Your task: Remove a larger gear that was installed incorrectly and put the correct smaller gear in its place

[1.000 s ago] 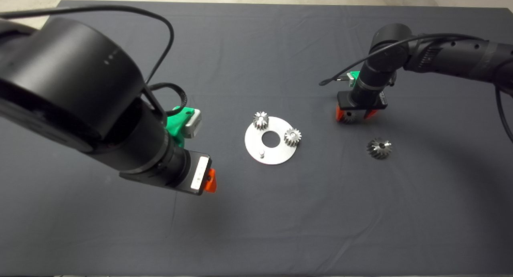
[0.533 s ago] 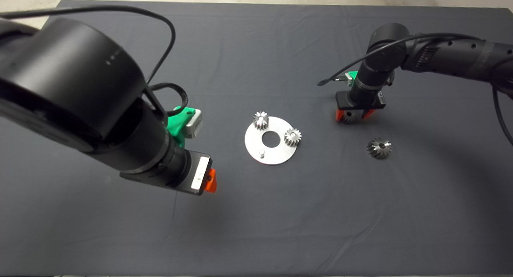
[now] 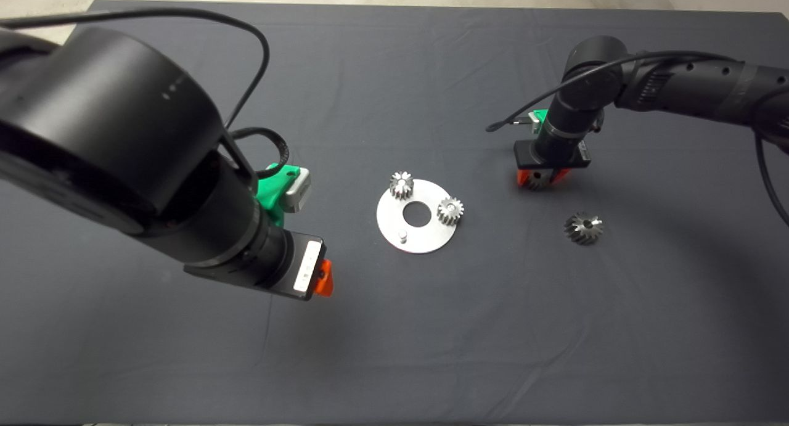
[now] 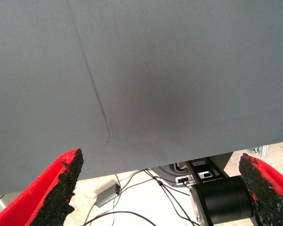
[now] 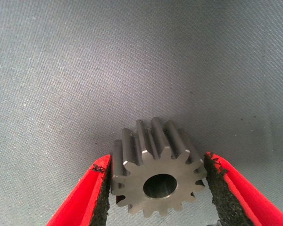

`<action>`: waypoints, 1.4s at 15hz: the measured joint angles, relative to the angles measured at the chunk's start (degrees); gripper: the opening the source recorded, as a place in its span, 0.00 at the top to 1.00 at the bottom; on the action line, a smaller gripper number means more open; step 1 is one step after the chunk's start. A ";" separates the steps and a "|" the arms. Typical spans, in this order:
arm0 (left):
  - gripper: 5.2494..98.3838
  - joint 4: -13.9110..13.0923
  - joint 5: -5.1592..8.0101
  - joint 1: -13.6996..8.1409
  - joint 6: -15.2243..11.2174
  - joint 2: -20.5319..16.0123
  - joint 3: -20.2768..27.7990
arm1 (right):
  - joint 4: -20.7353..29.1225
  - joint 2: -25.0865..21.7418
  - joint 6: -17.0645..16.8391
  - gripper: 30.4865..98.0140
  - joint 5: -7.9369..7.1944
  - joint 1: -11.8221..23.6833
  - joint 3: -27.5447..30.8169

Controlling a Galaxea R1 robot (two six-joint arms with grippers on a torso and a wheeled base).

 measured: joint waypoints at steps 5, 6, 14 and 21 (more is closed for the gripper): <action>0.15 0.00 0.00 0.00 0.00 0.00 0.00 | -0.02 -0.02 0.01 0.80 0.00 0.02 0.49; 0.15 0.00 0.00 0.00 -0.01 0.00 0.00 | -0.02 -0.02 0.08 0.81 -0.15 0.09 0.85; 0.15 0.00 0.00 0.00 0.00 -0.05 0.00 | 4.42 0.17 1.82 0.86 -0.20 8.39 8.00; 0.15 0.02 0.00 0.00 0.00 -0.51 -0.39 | 12.26 0.17 5.60 0.87 -0.22 21.61 13.60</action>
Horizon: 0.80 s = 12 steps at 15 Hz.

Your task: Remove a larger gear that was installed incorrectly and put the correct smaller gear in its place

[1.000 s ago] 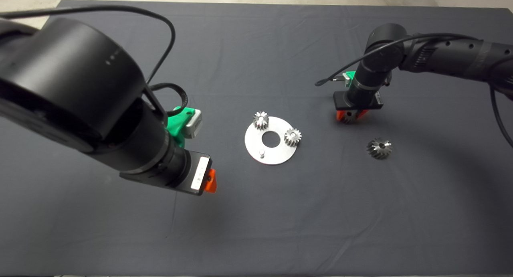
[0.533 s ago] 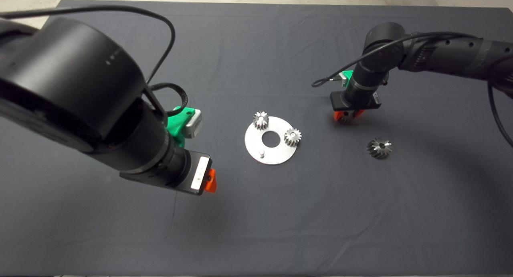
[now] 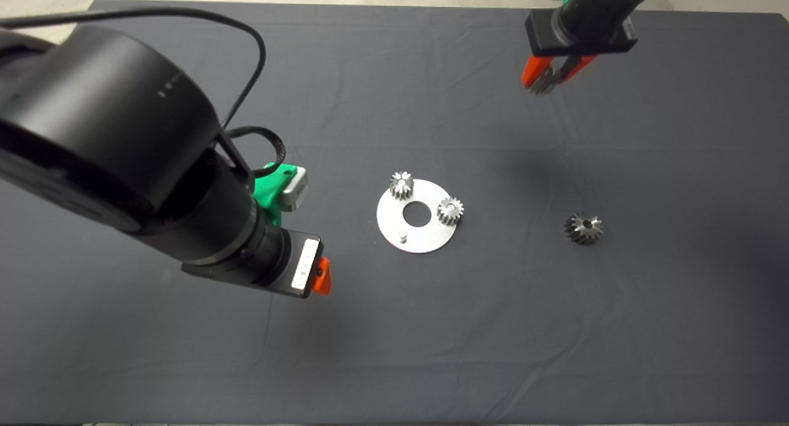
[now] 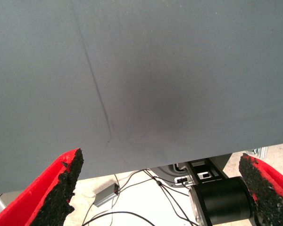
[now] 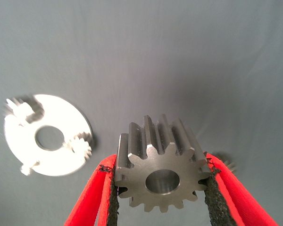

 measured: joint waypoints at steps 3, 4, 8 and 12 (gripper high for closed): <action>0.15 0.00 0.00 0.00 0.00 -0.01 -0.08 | 0.21 2.43 0.21 0.88 -0.87 -4.36 -1.32; 0.15 -0.02 -0.02 0.00 0.00 0.02 -0.08 | 0.23 5.07 0.24 0.88 -1.22 -5.20 -2.60; 0.15 -0.02 0.06 0.02 0.00 -0.01 -0.08 | 0.81 15.18 0.39 0.88 1.05 -6.86 -6.53; 0.15 0.03 -0.05 0.00 0.00 0.33 -0.08 | 1.02 17.14 0.61 0.88 -0.85 -6.83 -9.78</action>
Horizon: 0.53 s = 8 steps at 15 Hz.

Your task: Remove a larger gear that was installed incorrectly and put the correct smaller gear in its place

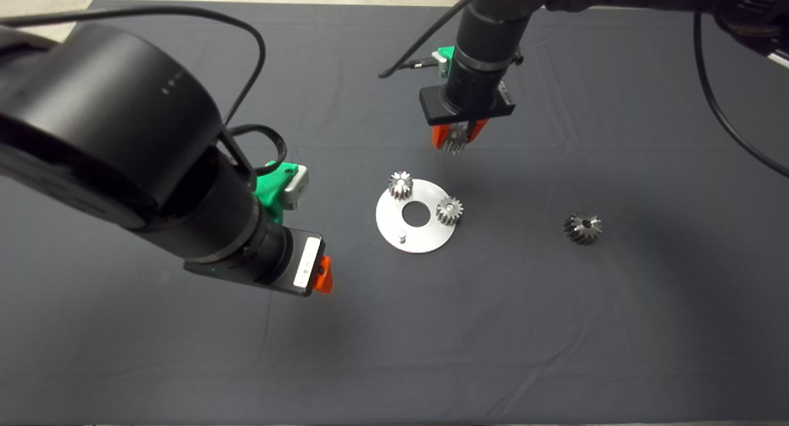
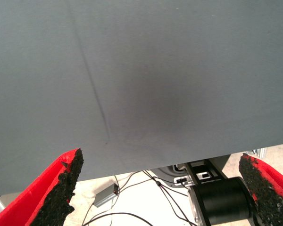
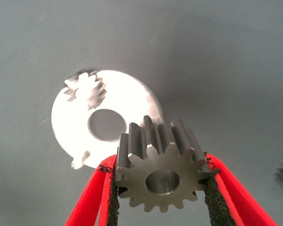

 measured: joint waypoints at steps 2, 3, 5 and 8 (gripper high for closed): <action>0.15 -0.02 0.02 0.00 0.00 -0.12 0.00 | 0.01 1.75 0.00 0.88 0.31 -0.38 0.09; 0.15 0.00 0.07 0.02 0.00 -0.23 0.00 | 0.04 2.54 0.02 0.88 0.86 -0.90 0.38; 0.15 0.00 0.05 0.00 0.00 -0.33 -0.02 | 0.06 3.42 0.32 0.88 1.05 -2.37 1.02; 0.15 0.01 0.05 0.00 0.00 -0.30 -0.26 | 0.06 3.62 1.59 0.88 0.44 -3.62 1.75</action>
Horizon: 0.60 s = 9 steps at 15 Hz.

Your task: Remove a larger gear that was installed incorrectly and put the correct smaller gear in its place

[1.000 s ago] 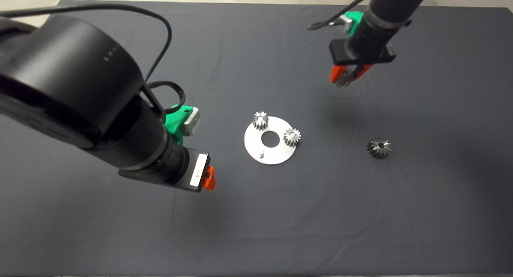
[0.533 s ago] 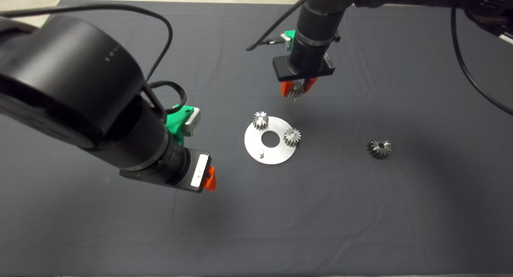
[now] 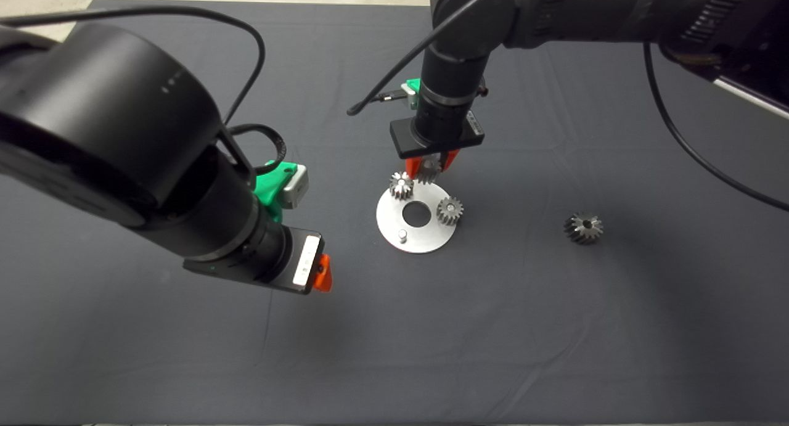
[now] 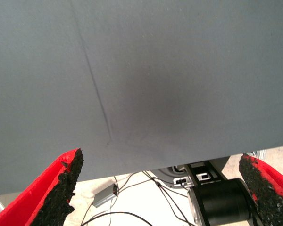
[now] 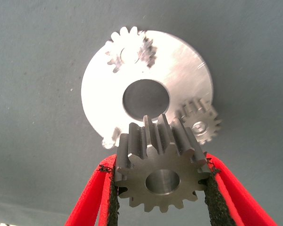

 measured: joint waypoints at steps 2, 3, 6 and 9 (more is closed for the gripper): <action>0.15 0.00 0.00 0.00 -0.01 -0.02 0.00 | 0.00 0.70 0.76 0.88 0.07 -0.35 0.79; 0.15 0.00 0.02 0.00 0.00 -0.01 0.00 | 0.00 0.90 0.81 0.88 0.10 -0.53 1.23; 0.15 0.00 0.00 0.00 0.00 0.00 0.00 | 0.00 1.40 1.14 0.88 0.18 -2.41 2.55; 0.15 0.00 0.00 0.00 0.00 -0.02 0.00 | 0.00 1.62 1.44 0.88 0.09 -3.87 2.55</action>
